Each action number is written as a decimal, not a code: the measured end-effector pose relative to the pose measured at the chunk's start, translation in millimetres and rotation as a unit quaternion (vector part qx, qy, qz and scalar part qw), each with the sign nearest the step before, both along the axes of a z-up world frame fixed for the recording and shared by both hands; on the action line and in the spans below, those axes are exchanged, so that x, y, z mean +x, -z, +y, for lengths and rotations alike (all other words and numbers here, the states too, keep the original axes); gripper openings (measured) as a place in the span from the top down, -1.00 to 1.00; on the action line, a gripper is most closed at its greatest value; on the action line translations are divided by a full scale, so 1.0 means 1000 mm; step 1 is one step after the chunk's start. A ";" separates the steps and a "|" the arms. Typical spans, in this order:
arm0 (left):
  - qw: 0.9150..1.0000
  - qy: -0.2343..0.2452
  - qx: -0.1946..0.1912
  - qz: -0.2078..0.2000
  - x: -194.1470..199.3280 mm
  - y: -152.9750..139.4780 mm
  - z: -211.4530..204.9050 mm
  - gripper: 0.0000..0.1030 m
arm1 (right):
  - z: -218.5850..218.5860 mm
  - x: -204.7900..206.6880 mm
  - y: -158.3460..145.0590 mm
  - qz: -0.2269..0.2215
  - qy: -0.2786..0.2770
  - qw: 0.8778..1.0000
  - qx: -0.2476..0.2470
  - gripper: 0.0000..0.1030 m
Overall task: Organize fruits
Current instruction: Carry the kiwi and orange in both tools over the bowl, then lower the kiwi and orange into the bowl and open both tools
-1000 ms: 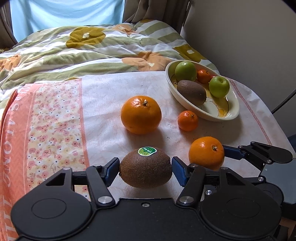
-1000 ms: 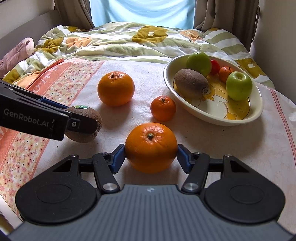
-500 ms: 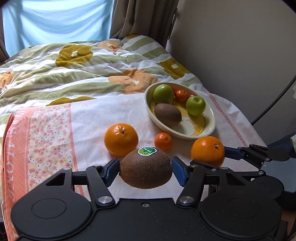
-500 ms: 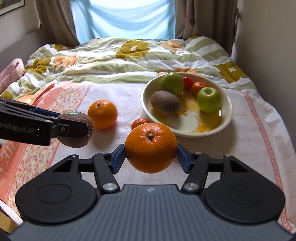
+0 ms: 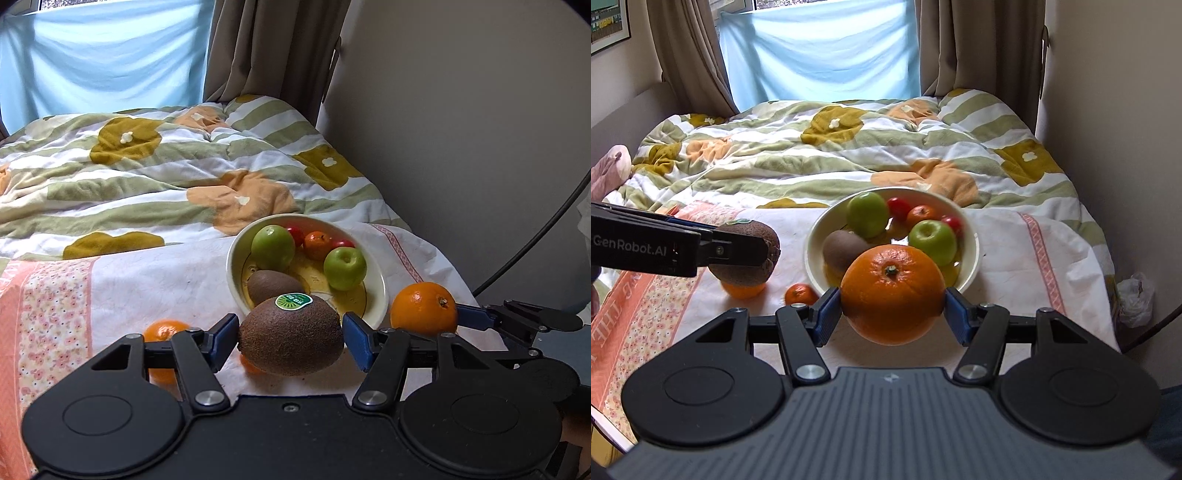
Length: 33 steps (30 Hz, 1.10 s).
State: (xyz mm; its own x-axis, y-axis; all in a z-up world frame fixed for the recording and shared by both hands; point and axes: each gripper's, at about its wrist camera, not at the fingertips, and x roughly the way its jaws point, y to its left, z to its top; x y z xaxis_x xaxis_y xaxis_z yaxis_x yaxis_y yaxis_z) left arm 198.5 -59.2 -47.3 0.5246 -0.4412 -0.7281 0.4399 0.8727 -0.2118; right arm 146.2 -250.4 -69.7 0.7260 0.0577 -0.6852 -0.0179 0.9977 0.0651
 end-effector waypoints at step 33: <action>0.997 -0.008 0.070 0.007 0.037 0.064 -0.083 -0.65 | -0.082 0.065 0.029 0.027 -0.043 0.998 0.023 -0.45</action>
